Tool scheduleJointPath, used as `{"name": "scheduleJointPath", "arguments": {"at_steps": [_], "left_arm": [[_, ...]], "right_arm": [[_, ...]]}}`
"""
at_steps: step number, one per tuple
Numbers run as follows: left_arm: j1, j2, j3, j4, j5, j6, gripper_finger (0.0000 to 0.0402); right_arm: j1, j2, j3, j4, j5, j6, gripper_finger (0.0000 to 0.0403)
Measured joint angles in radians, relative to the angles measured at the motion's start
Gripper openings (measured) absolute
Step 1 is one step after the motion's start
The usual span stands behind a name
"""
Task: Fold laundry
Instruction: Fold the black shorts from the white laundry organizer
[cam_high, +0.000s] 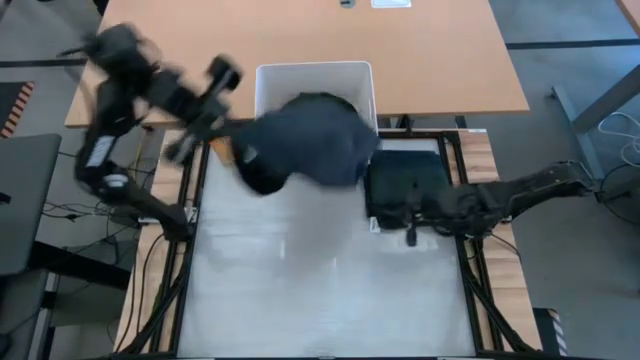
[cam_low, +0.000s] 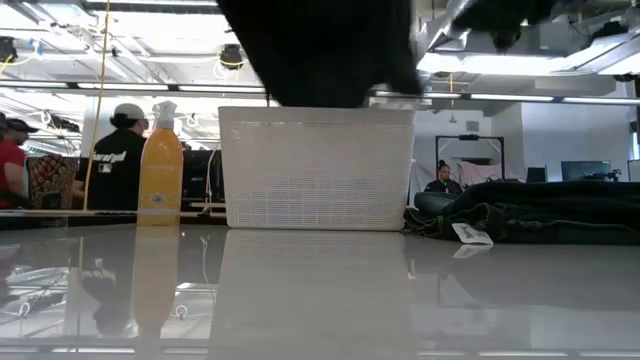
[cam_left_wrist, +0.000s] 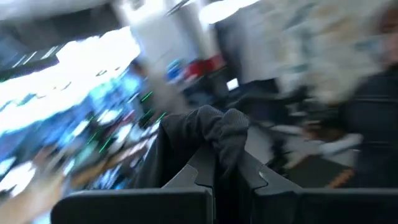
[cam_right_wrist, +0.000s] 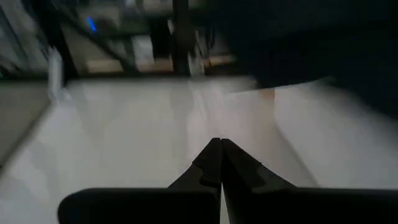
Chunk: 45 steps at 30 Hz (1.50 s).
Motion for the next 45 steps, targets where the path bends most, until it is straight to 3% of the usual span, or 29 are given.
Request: {"name": "scheduleJointPath", "arguments": {"at_steps": [4,8,11,14,16,22,28,34,38,45], "left_arm": [[-0.171,-0.063,0.001,-0.207,-0.068,0.13,0.0],[-0.307,-0.087,-0.072,-0.501,-0.277,0.211,0.0],[-0.386,-0.095,-0.245,-0.547,-0.447,0.146,0.0],[-0.436,-0.094,-0.476,-0.456,-0.633,0.053,0.0],[-0.442,-0.102,-0.617,-0.408,-0.702,-0.004,0.0],[-0.449,-0.1,-1.04,-0.104,-0.712,-0.176,0.0],[-0.449,-0.102,-1.384,0.605,-0.64,-0.216,0.0],[-0.449,-0.103,-1.619,1.225,-0.64,-0.228,0.0],[-0.449,-0.096,-1.685,1.376,-0.718,-0.295,0.0],[-0.449,-0.069,-1.69,1.324,-0.727,-0.324,0.0]], "right_arm": [[0.039,-0.078,0.0,0.081,-0.067,-0.048,0.0027],[0.089,-0.091,0.001,0.137,-0.13,-0.055,0.0027],[0.132,-0.061,0.002,0.14,-0.132,-0.048,0.0027],[0.17,0.002,0.002,0.148,-0.132,-0.023,0.0027],[0.196,0.058,0.002,0.17,-0.132,0.0,0.0027],[0.286,0.26,0.001,0.233,-0.131,0.074,0.0027],[0.333,0.474,0.0,0.436,-0.13,0.138,0.0027],[0.314,0.695,0.001,0.739,-0.127,0.11,0.0027],[0.279,0.807,0.033,0.839,-0.081,0.041,0.0037],[0.214,0.894,0.202,0.728,-0.024,0.018,0.0116]]}}
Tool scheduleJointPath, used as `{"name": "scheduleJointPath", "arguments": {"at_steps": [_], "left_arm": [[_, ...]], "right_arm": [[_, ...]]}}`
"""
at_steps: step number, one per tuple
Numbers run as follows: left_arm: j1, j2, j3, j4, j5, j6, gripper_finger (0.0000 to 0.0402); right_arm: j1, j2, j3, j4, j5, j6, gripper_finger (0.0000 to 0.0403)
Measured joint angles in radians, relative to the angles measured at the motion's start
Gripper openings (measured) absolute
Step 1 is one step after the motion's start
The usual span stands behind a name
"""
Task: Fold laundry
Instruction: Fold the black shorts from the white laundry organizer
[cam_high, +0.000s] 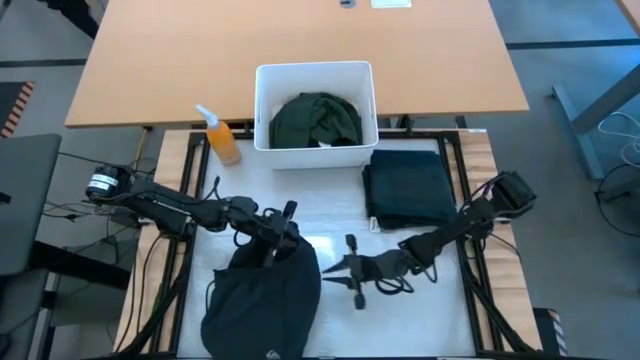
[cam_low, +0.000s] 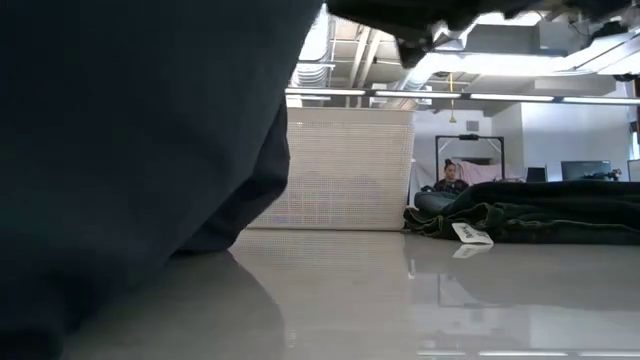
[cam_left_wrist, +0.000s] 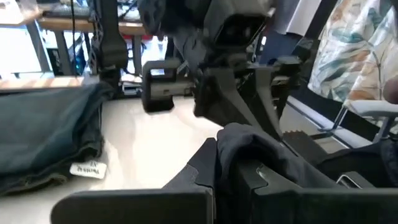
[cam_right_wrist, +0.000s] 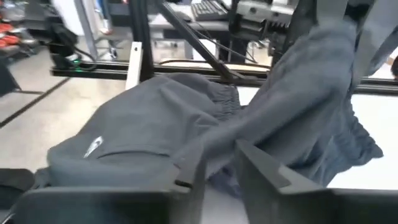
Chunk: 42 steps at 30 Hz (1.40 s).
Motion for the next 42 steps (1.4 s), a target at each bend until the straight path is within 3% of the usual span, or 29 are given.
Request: {"name": "scheduleJointPath", "arguments": {"at_steps": [6,10,15,24,27,29,35,42], "left_arm": [[0.001,0.0,0.0,-0.066,-0.042,-0.003,0.0],[0.001,-0.001,0.0,-0.065,-0.045,0.014,0.0],[0.001,-0.001,0.002,-0.067,-0.044,0.032,0.0],[-0.013,0.0,0.068,-0.092,-0.023,0.12,0.0],[-0.012,0.0,0.102,-0.166,-0.022,0.132,0.0],[-0.011,0.0,0.123,-0.226,-0.03,0.133,0.0],[-0.01,0.007,0.129,-0.288,-0.074,0.131,0.0017],[-0.011,0.008,0.129,-0.29,-0.077,0.086,0.0103]], "right_arm": [[-0.03,-0.045,0.129,-0.333,-0.024,0.065,0.0221],[-0.029,-0.076,0.143,-0.367,-0.021,0.077,0.0263],[-0.051,-0.086,0.143,-0.361,0.032,0.17,0.027],[-0.103,0.016,0.142,-0.318,0.033,0.237,0.0268],[-0.109,0.014,0.142,-0.364,0.032,0.247,0.024],[-0.108,0.008,0.142,-0.372,0.032,0.246,0.02],[-0.104,-0.003,0.142,-0.374,-0.001,0.196,0.0029],[-0.097,-0.036,0.142,-0.502,-0.027,0.191,0.0021]]}}
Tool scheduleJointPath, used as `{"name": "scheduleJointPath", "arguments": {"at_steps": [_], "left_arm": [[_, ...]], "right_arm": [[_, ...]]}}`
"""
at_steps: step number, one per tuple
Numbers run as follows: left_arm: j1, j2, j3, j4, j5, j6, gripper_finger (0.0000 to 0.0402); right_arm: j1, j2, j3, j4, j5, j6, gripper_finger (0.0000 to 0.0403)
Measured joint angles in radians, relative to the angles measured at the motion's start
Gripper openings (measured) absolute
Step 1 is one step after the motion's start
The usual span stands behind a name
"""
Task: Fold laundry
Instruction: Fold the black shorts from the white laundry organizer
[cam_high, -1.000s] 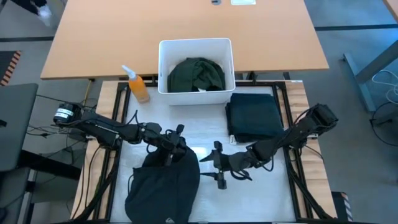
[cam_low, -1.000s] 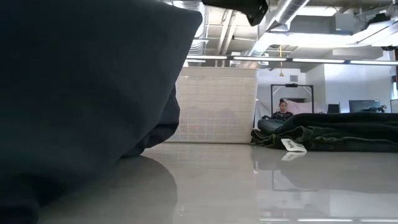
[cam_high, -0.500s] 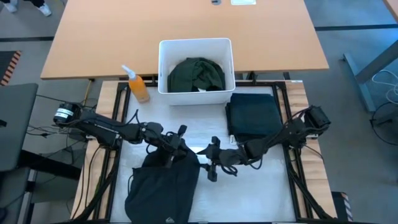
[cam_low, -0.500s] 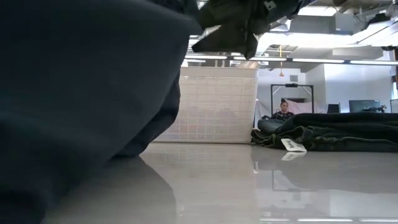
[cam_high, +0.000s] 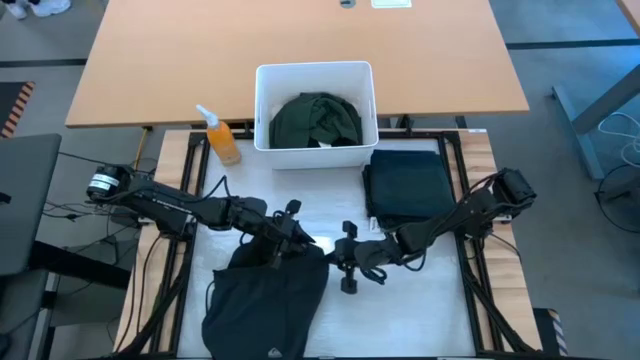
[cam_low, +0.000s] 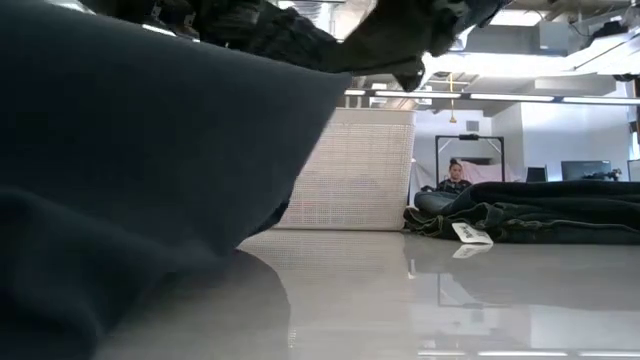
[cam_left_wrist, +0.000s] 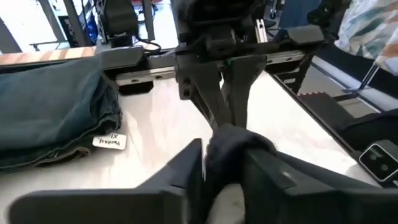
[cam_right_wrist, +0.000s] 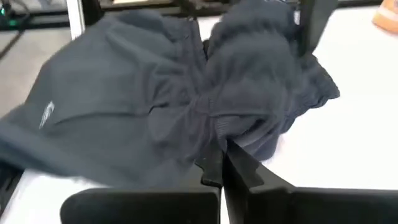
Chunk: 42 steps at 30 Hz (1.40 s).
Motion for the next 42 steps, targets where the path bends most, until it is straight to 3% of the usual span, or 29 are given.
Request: {"name": "scheduleJointPath", "arguments": {"at_steps": [3,7,13,18,29,42], "left_arm": [[0.01,-0.003,0.0,-0.052,-0.001,-0.034,0.0138],[0.033,-0.032,-0.001,-0.165,-0.003,-0.094,0.0169],[0.059,-0.116,-0.001,-0.312,-0.007,-0.144,0.0174],[0.066,-0.164,-0.001,-0.423,-0.012,-0.232,0.0174],[0.044,-0.05,-0.002,-0.605,-0.093,-0.451,0.0174],[0.044,0.104,-0.002,-0.597,-0.105,-0.461,0.0173]], "right_arm": [[0.015,-0.059,-0.01,-0.097,0.001,-0.008,0.0014],[0.044,-0.178,-0.111,-0.091,0.048,-0.018,0.0016],[0.04,-0.331,-0.348,-0.012,0.027,0.097,0.0018],[0.052,-0.367,-0.468,0.024,-0.026,0.192,0.0018],[0.027,-0.342,-0.487,0.058,-0.05,0.132,0.0034],[0.013,-0.354,-0.487,0.049,-0.054,0.131,0.0037]]}}
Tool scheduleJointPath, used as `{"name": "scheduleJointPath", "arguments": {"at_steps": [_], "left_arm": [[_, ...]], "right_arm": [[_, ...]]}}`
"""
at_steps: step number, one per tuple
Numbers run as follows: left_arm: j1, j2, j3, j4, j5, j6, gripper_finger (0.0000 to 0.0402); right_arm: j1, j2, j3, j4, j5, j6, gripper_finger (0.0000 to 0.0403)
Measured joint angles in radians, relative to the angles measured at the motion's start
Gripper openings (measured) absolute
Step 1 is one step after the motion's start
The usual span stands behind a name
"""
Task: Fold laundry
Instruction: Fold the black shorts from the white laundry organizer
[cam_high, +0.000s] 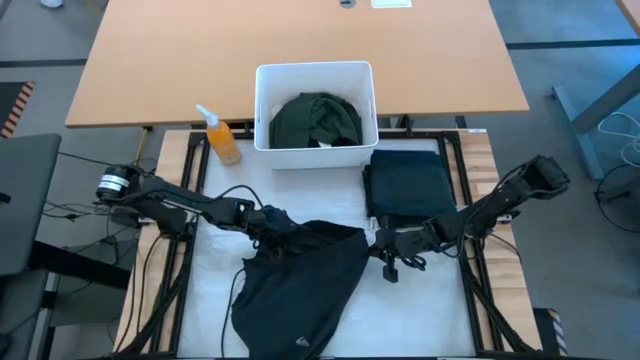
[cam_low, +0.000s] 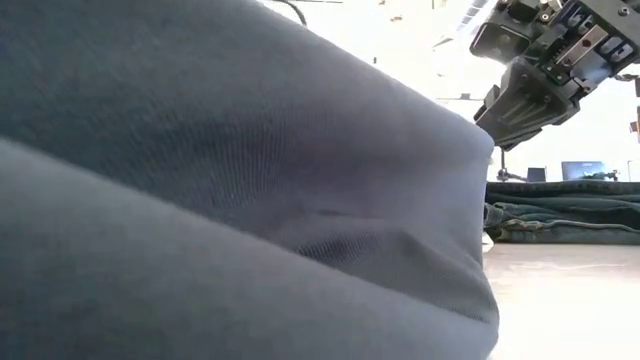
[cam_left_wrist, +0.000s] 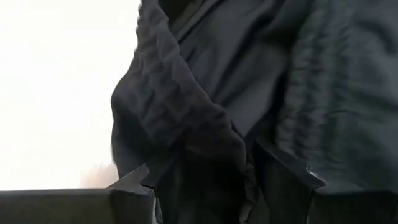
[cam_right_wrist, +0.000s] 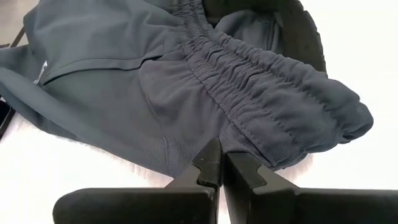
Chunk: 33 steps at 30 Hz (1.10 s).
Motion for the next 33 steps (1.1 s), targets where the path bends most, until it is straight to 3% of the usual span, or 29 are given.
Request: {"name": "scheduleJointPath", "arguments": {"at_steps": [4,9,11,15,25,33], "left_arm": [[0.001,0.052,0.0,0.0,0.0,0.006,0.0148],[0.0,0.064,0.0,-0.003,-0.035,0.05,0.0035],[0.0,0.043,0.0,-0.007,-0.082,0.065,0.0012],[0.0,-0.045,0.0,-0.009,-0.109,0.121,0.0003],[-0.014,-0.385,0.0,-0.008,-0.131,0.21,0.0001],[-0.057,-0.441,0.0,-0.027,-0.116,0.205,0.0]], "right_arm": [[0.0,-0.001,0.0,0.0,0.0,0.009,0.0037],[0.007,-0.001,0.0,0.0,-0.001,0.027,0.0037],[0.014,-0.001,0.0,-0.001,-0.001,0.027,0.0038],[0.025,-0.007,0.022,-0.042,-0.001,0.034,0.0049],[0.015,-0.022,0.197,-0.329,0.022,-0.025,0.009],[0.002,-0.021,0.243,-0.338,0.034,-0.138,0.0113]]}}
